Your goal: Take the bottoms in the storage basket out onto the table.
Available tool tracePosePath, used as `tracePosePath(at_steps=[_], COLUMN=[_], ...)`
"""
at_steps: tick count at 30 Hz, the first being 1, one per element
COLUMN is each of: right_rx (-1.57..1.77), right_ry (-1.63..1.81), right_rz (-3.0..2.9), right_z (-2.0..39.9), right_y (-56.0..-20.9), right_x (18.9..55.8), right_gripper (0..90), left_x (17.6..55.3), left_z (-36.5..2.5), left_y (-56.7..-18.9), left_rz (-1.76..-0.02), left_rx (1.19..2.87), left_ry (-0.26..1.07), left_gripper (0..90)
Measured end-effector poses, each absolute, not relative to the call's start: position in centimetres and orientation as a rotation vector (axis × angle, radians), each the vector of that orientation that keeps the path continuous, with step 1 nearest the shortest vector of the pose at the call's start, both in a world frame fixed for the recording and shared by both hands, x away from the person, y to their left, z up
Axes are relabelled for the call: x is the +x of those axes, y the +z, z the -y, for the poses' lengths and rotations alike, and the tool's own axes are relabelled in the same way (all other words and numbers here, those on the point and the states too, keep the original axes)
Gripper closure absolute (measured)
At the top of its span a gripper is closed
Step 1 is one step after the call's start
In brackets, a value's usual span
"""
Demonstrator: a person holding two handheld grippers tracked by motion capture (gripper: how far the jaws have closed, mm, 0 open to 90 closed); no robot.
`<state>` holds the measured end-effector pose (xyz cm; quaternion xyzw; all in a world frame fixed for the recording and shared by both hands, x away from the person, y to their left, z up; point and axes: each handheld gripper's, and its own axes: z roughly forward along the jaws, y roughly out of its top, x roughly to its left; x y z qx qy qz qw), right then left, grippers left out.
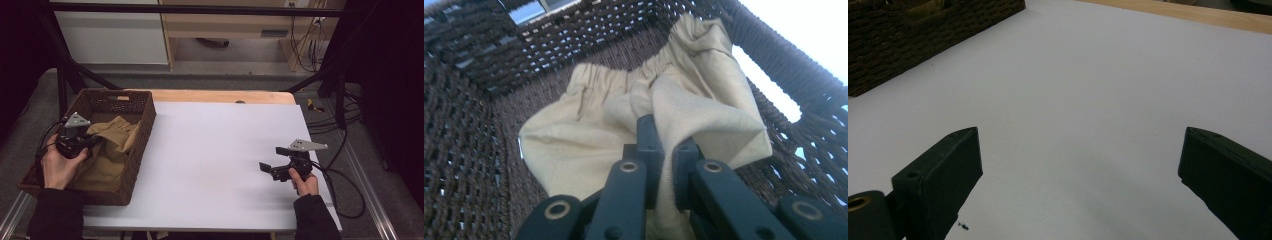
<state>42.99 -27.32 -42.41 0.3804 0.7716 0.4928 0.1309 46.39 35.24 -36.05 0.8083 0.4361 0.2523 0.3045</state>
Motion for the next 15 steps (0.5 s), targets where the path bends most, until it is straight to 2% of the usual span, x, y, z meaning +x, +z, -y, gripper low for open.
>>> tracePosePath(at_steps=[15], right_rx=[1.106], right_ry=[1.433], right_rz=[-2.238], right_z=[27.36], right_y=[-42.37], right_x=[42.96], right_gripper=[4.6], left_x=[45.74], left_z=[-35.62], left_y=[-35.14], left_rz=[-1.172], left_rx=[2.088], left_ry=[0.665], left_gripper=[86.7])
